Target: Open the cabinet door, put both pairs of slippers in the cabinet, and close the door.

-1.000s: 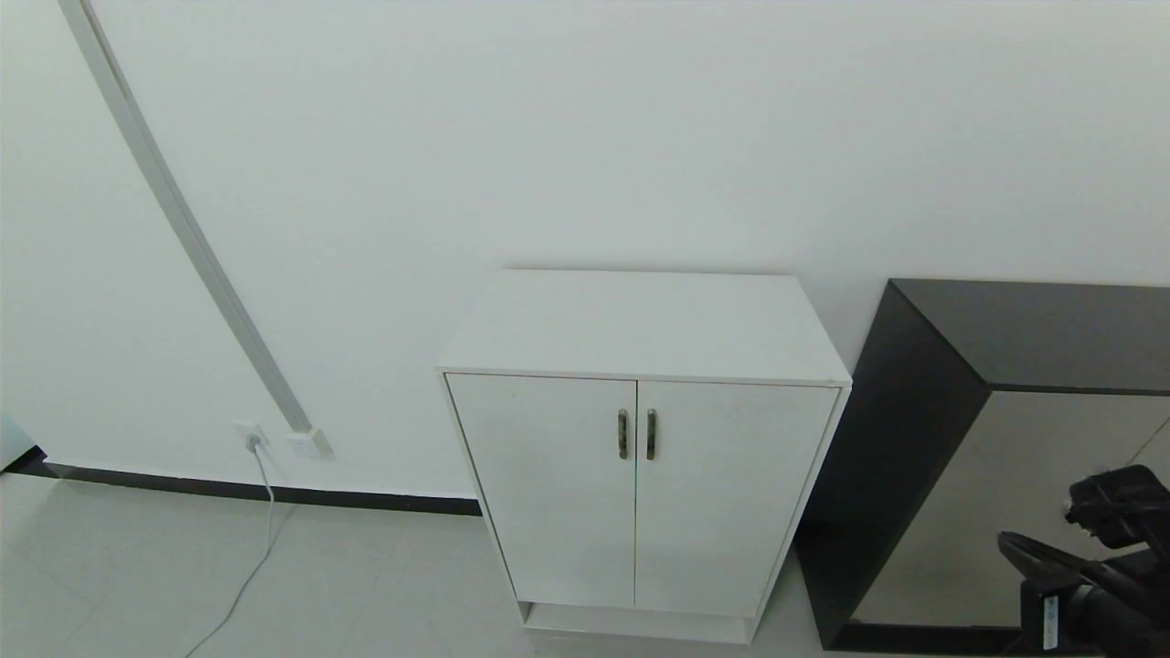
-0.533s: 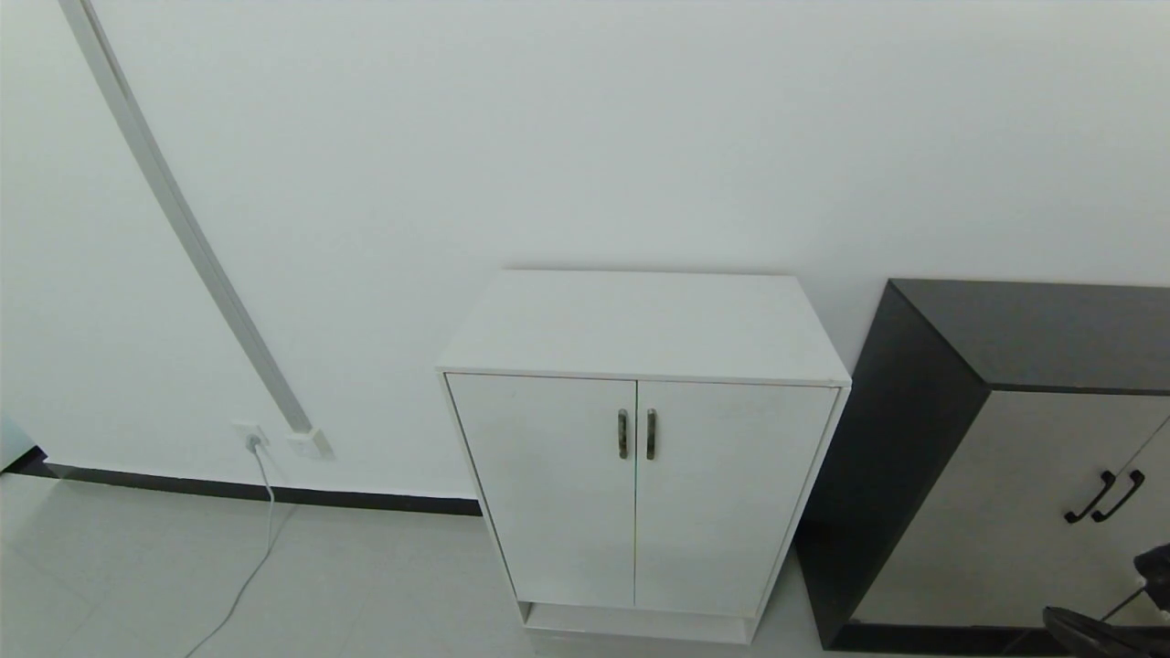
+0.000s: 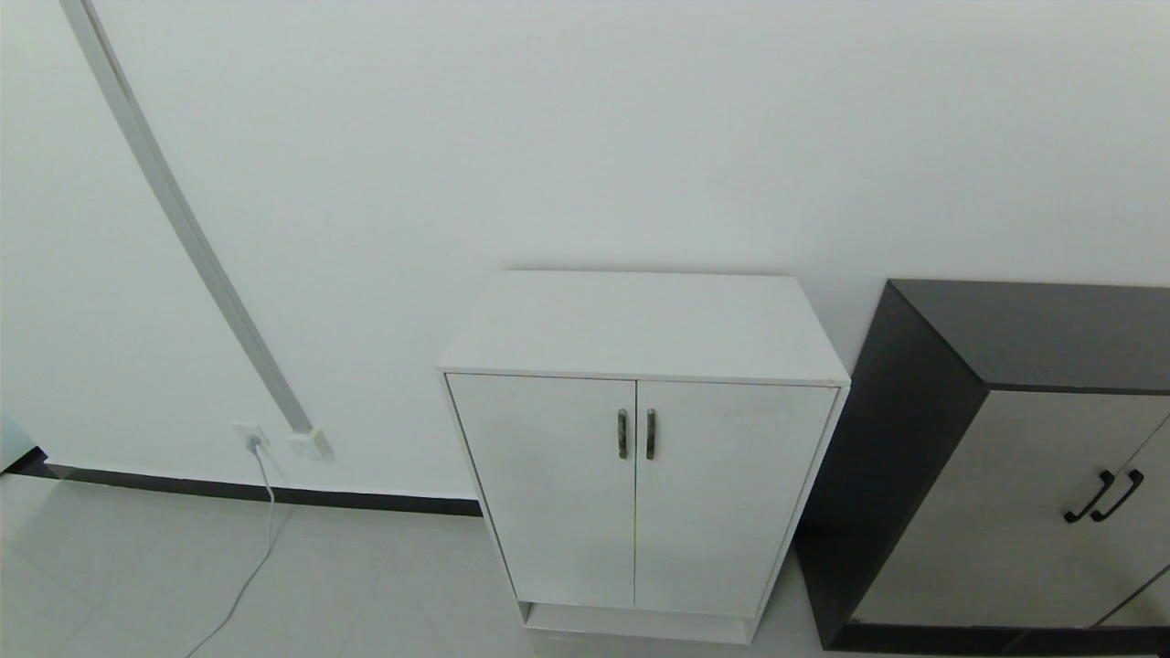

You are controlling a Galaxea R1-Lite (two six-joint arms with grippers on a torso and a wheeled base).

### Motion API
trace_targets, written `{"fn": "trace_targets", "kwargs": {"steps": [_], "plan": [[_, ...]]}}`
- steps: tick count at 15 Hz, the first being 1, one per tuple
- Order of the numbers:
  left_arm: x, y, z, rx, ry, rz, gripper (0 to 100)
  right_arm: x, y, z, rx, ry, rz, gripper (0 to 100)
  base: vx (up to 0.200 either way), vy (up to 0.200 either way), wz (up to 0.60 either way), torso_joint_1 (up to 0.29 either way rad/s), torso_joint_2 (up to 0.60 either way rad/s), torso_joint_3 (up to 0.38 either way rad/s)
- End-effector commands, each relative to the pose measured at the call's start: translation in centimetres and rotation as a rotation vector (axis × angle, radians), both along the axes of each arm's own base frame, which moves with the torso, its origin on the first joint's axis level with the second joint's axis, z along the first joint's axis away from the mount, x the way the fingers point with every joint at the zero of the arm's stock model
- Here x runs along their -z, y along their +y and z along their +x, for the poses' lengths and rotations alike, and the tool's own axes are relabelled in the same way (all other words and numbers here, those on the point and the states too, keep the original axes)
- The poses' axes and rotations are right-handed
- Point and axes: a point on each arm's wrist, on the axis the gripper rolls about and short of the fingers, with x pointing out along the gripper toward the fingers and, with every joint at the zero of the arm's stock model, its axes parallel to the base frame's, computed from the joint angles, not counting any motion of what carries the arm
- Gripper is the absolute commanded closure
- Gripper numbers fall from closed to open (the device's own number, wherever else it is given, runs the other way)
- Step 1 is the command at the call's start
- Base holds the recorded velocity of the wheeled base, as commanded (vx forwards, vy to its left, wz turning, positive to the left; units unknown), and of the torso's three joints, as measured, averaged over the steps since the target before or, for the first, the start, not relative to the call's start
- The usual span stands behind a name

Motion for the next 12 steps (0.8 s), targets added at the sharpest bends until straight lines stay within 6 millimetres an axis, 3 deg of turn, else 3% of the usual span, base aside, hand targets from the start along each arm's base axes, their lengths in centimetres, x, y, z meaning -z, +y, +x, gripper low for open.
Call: {"fn": "trace_targets", "kwargs": {"steps": [1, 5, 12], "plan": [[0.0, 0.0, 0.0, -0.002, 0.000, -0.001, 100, 0.0, -0.1, -0.5, -0.019, -0.018, 0.011, 100, 0.000, 0.000, 0.00, 0.000, 0.00, 0.000], [0.0, 0.0, 0.0, -0.002, 0.000, -0.001, 100, 1.0, -0.4, -1.7, -0.083, 0.054, 0.004, 100, 0.000, 0.000, 0.00, 0.000, 0.00, 0.000], [0.0, 0.0, 0.0, 0.000, 0.002, -0.001, 100, 0.5, -1.2, -3.7, 0.142, -0.251, 0.076, 100, 0.000, 0.000, 0.00, 0.000, 0.00, 0.000]]}}
